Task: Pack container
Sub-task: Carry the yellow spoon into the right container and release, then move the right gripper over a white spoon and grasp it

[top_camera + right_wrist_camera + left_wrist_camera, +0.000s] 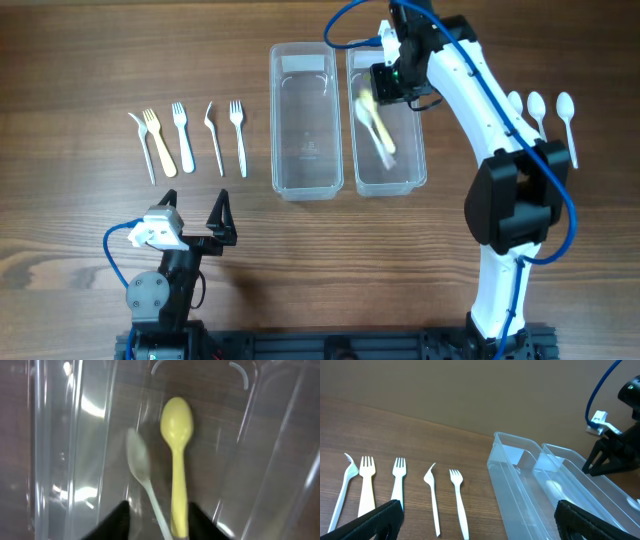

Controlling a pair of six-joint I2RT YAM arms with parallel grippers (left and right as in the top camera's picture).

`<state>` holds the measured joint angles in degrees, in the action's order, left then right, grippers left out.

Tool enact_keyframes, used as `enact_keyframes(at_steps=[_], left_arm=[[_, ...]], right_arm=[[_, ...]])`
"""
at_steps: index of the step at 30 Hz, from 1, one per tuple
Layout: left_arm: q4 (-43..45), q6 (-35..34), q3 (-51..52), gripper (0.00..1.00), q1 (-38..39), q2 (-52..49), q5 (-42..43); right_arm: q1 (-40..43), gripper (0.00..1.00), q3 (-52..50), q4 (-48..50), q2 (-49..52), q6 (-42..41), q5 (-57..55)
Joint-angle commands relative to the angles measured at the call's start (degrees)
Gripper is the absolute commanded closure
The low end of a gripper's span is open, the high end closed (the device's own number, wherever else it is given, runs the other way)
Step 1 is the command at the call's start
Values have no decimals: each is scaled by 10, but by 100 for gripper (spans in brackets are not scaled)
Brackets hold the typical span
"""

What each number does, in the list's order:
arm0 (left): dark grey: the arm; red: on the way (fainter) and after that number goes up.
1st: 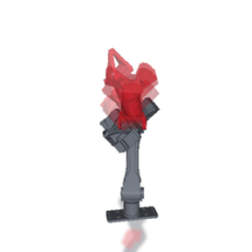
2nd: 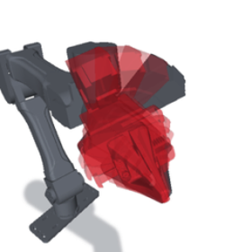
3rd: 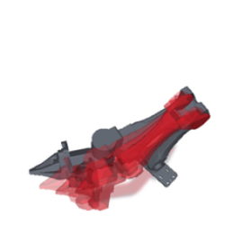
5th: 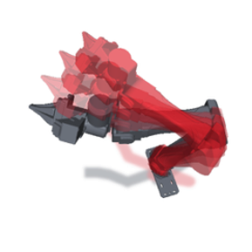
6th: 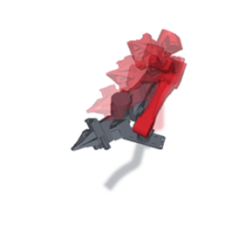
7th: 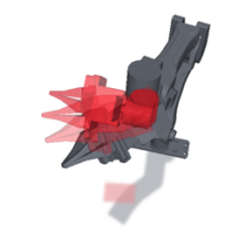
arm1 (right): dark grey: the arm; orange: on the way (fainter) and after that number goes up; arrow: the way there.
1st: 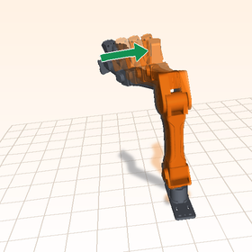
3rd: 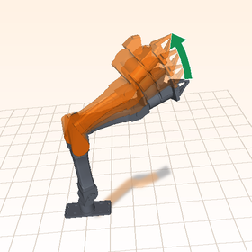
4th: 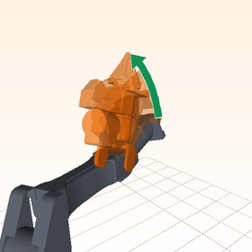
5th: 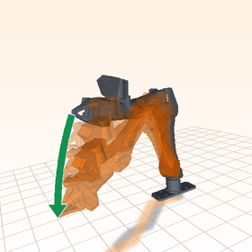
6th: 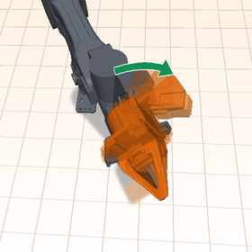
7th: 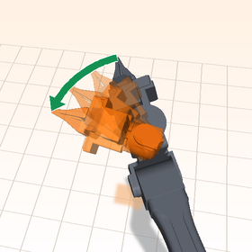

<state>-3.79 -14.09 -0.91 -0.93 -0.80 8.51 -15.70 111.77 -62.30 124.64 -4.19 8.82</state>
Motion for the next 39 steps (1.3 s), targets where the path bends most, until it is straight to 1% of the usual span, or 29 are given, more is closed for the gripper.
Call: enact_keyframes(at_steps=[1, 5, 10, 14, 17, 19, 22, 28, 31, 33, 39], left_arm=[[2, -5, 4, 0, -5, 4, 9], [2, -5, 4, 0, -5, 4, 9], [2, -5, 4, 0, -5, 4, 9], [2, -5, 4, 0, -5, 4, 9], [2, -5, 4, 0, -5, 4, 9], [2, -5, 4, 0, -5, 4, 9], [2, -5, 4, 0, -5, 4, 9], [2, -5, 4, 0, -5, 4, 9], [2, -5, 4, 0, -5, 4, 9], [2, -5, 4, 0, -5, 4, 9], [2, -5, 4, 0, -5, 4, 9]], right_arm=[[-3, 55, 0, -2, 5, -4, 23], [1, 56, 1, -26, -9, -3, 14], [38, 55, 8, -59, -73, 9, -89], [107, 57, 8, -94, -122, 52, -95], [162, 56, 7, -122, -127, 78, -95], [202, 56, -6, -122, -124, 103, -93], [243, 55, -49, -82, -124, 136, -94], [299, 55, -162, 38, -124, 139, -110], [315, 55, -208, 93, -124, 148, -110], [322, 55, -240, 139, -124, 167, -110], [323, 55, -271, 183, -119, 183, -115]])
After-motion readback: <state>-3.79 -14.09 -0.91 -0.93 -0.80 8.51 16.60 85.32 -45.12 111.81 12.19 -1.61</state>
